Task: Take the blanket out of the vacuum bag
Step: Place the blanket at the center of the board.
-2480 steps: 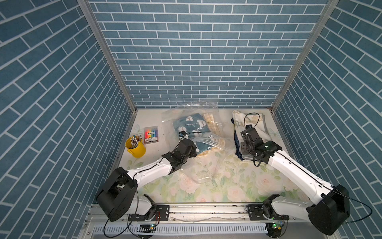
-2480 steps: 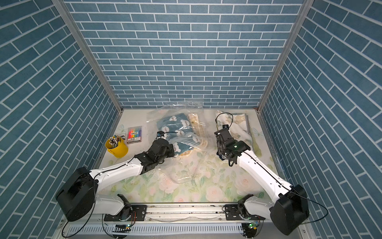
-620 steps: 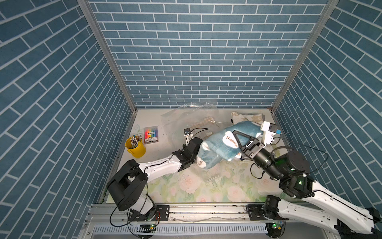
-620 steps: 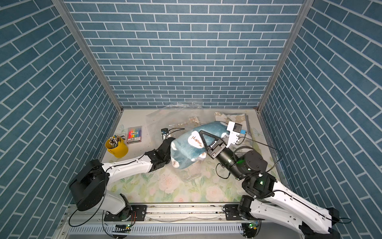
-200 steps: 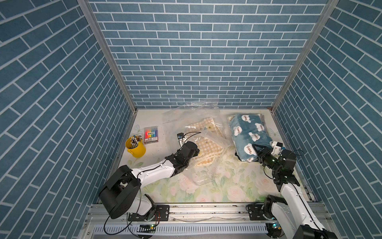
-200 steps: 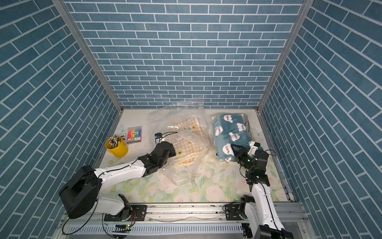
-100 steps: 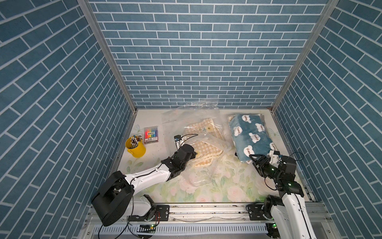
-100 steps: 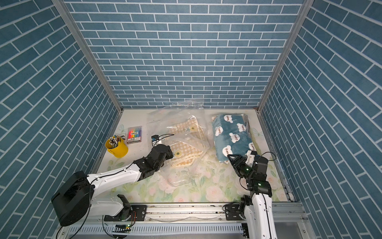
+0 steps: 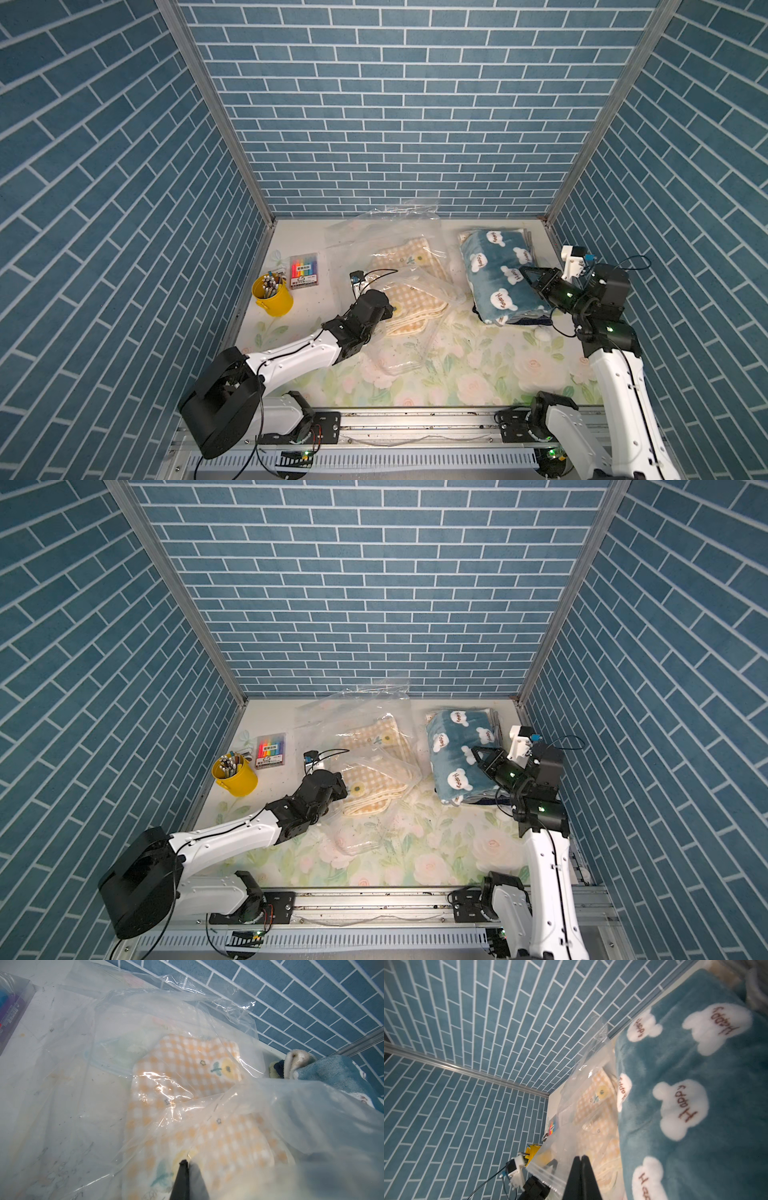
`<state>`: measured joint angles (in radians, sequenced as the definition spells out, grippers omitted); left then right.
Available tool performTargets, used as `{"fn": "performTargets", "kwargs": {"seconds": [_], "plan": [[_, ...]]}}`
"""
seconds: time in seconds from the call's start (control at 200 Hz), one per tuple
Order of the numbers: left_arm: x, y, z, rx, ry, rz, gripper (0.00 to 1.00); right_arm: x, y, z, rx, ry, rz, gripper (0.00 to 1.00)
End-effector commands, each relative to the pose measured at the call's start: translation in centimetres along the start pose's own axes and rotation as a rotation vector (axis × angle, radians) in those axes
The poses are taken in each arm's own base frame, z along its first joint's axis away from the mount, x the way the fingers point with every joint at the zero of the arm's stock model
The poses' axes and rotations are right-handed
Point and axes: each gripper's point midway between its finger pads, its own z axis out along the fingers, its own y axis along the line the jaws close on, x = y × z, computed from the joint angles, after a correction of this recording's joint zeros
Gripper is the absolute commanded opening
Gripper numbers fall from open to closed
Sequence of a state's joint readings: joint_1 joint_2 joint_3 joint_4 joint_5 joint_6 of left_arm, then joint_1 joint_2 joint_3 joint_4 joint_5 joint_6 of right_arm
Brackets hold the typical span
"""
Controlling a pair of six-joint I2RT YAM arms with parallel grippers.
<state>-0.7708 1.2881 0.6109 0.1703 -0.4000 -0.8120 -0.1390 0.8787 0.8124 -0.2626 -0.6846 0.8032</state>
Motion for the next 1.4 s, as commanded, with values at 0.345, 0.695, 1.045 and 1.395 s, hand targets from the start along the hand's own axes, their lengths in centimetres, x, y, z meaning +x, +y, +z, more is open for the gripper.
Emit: {"fn": "performTargets", "kwargs": {"seconds": [0.345,0.695,1.045,1.395], "plan": [[-0.2,0.5,-0.3,-0.029,0.01,0.019,0.0,6.8,-14.0,3.9,0.22,0.064,0.083,0.0],[-0.9,0.5,-1.1,-0.021,-0.004,0.016,0.0,0.4,-6.7,2.3,0.272,-0.029,-0.176,0.17],[0.1,1.2,-0.9,-0.044,0.029,0.028,0.0,-1.7,-2.6,12.8,0.698,0.109,-0.719,0.68],[0.0,1.1,-1.6,-0.033,0.04,0.019,0.0,-1.5,-5.7,20.7,1.002,0.286,-0.955,0.72]]}}
